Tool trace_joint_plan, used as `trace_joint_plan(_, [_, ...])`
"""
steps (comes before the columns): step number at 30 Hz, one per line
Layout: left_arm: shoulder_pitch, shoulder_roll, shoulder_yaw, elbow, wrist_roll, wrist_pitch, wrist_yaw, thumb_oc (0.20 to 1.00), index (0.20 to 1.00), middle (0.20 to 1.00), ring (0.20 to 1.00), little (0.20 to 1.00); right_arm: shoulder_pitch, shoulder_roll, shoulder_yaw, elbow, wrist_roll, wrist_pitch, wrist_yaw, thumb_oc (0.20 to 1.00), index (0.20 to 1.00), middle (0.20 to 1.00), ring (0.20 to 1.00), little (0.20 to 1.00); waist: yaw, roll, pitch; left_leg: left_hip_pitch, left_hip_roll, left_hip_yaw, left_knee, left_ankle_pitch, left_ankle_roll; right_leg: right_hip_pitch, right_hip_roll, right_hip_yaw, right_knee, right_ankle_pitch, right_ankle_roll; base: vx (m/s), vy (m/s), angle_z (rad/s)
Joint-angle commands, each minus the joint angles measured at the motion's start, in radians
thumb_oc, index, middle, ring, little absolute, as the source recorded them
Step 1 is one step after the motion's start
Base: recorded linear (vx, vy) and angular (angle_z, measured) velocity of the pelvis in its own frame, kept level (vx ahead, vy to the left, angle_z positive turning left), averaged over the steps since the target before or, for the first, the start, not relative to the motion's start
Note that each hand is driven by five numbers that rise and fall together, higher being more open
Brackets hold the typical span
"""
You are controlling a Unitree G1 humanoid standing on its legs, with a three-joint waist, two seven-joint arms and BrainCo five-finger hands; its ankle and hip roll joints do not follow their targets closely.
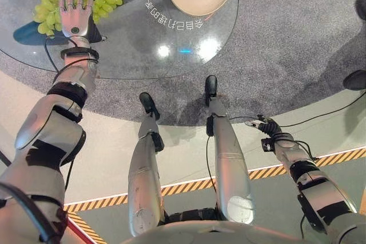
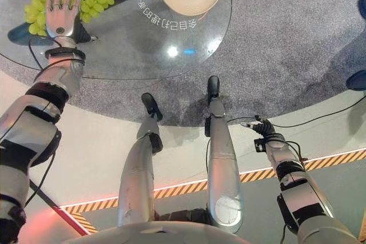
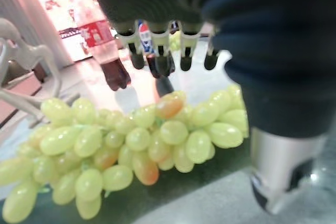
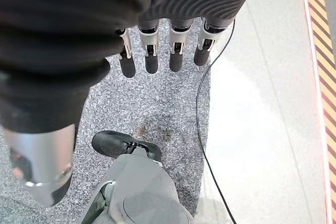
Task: Pick up fruits into the plate
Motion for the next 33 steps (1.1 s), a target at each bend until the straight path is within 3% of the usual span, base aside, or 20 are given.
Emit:
trace_joint_plan(1, [-0.035,0.073,0.037,0.064,0.028,0.058,0.009,1.000,1.000,1.000,1.000,1.000,0.056,-0.037,0.024,-0.045,0.038,-0.015,-0.015,1.000,1.000,1.000,1.000,1.000,-0.012,-0.036,-0.026,-0.101,-0.076,-0.035,0.194,-0.159,0.012,0.000,0.091,0.013,0.045,-0.092,-0.020,0.04,-0.001,0.01])
trace_joint_plan(8, [-0.067,0.106,0.080,0.120,-0.031,0.119,0.076,1.000,1.000,1.000,1.000,1.000,0.079,-0.043,0.032,-0.107,0.060,-0.028,-0.002,1.000,1.000,1.000,1.000,1.000,-0.025,-0.051,-0.026,-0.137,-0.076,-0.045,0.222,-0.170,0.010,-0.032,0.097,0.023,0.057,-0.093,-0.025,0.02,0.000,0.00])
trace_joint_plan(14, [-0.104,0.118,0.088,0.169,-0.060,0.127,0.054,1.000,1.000,1.000,1.000,1.000,0.090,-0.044,0.034,-0.095,0.079,-0.038,0.009,1.000,1.000,1.000,1.000,1.000,-0.031,-0.063,-0.026,-0.147,-0.073,-0.051,0.220,-0.170,0.006,-0.039,0.101,0.024,0.046,-0.088,-0.026,0.00,0.000,-0.01])
trace_joint_plan(22, [-0.141,0.120,0.048,0.212,-0.064,0.073,-0.062,1.000,1.000,1.000,1.000,1.000,0.082,-0.053,0.043,-0.091,0.087,-0.049,0.012,1.000,1.000,1.000,1.000,1.000,-0.040,-0.080,-0.026,-0.167,-0.066,-0.046,0.223,-0.174,0.002,-0.056,0.101,0.020,0.033,-0.077,-0.025,0.01,0.006,-0.01])
trace_joint_plan(23, [-0.147,0.119,0.021,0.234,-0.066,0.047,-0.114,1.000,1.000,1.000,1.000,1.000,0.085,-0.060,0.049,-0.090,0.094,-0.057,0.020,1.000,1.000,1.000,1.000,1.000,-0.041,-0.084,-0.026,-0.156,-0.062,-0.053,0.241,-0.215,-0.005,-0.044,0.107,0.024,0.045,-0.108,-0.020,0.00,0.032,-0.01])
trace_joint_plan(24, [-0.157,0.122,0.015,0.238,-0.063,0.038,-0.129,1.000,1.000,1.000,1.000,1.000,0.079,-0.064,0.047,-0.095,0.095,-0.056,0.022,1.000,1.000,1.000,1.000,1.000,-0.045,-0.087,-0.026,-0.177,-0.065,-0.041,0.231,-0.180,0.003,-0.065,0.103,0.023,0.031,-0.073,-0.026,0.00,0.000,0.00])
trace_joint_plan(25, [-0.162,0.123,0.005,0.242,-0.058,0.033,-0.151,1.000,1.000,1.000,1.000,1.000,0.080,-0.067,0.046,-0.101,0.097,-0.055,0.024,1.000,1.000,1.000,1.000,1.000,-0.048,-0.088,-0.026,-0.180,-0.065,-0.040,0.233,-0.181,0.003,-0.068,0.103,0.024,0.031,-0.072,-0.025,0.00,0.000,0.00])
trace_joint_plan(26, [-0.154,0.118,-0.009,0.245,-0.064,0.004,-0.190,1.000,1.000,1.000,1.000,1.000,0.091,-0.068,0.048,-0.108,0.097,-0.059,0.024,1.000,1.000,1.000,1.000,1.000,-0.047,-0.086,-0.026,-0.165,-0.062,-0.050,0.249,-0.221,-0.003,-0.054,0.107,0.029,0.044,-0.104,-0.018,0.08,0.036,-0.04])
trace_joint_plan(28, [-0.161,0.119,-0.036,0.242,-0.057,-0.009,-0.232,1.000,1.000,1.000,1.000,1.000,0.094,-0.073,0.049,-0.123,0.103,-0.055,0.023,1.000,1.000,1.000,1.000,1.000,-0.050,-0.086,-0.026,-0.169,-0.063,-0.048,0.254,-0.223,-0.002,-0.057,0.107,0.029,0.044,-0.101,-0.018,0.04,0.032,-0.06])
trace_joint_plan(30, [-0.151,0.117,-0.072,0.223,-0.080,-0.060,-0.302,1.000,1.000,1.000,1.000,1.000,0.102,-0.085,0.048,-0.154,0.105,-0.053,0.022,1.000,1.000,1.000,1.000,1.000,-0.058,-0.081,-0.026,-0.173,-0.062,-0.041,0.259,-0.226,0.000,-0.064,0.104,0.032,0.044,-0.096,-0.014,0.01,0.047,-0.02])
trace_joint_plan(33, [-0.146,0.117,-0.096,0.197,-0.111,-0.069,-0.341,1.000,1.000,1.000,1.000,1.000,0.108,-0.096,0.044,-0.187,0.103,-0.042,0.023,1.000,1.000,1.000,1.000,1.000,-0.062,-0.075,-0.026,-0.174,-0.063,-0.036,0.260,-0.228,0.000,-0.066,0.101,0.034,0.040,-0.093,-0.011,0.01,0.041,-0.02])
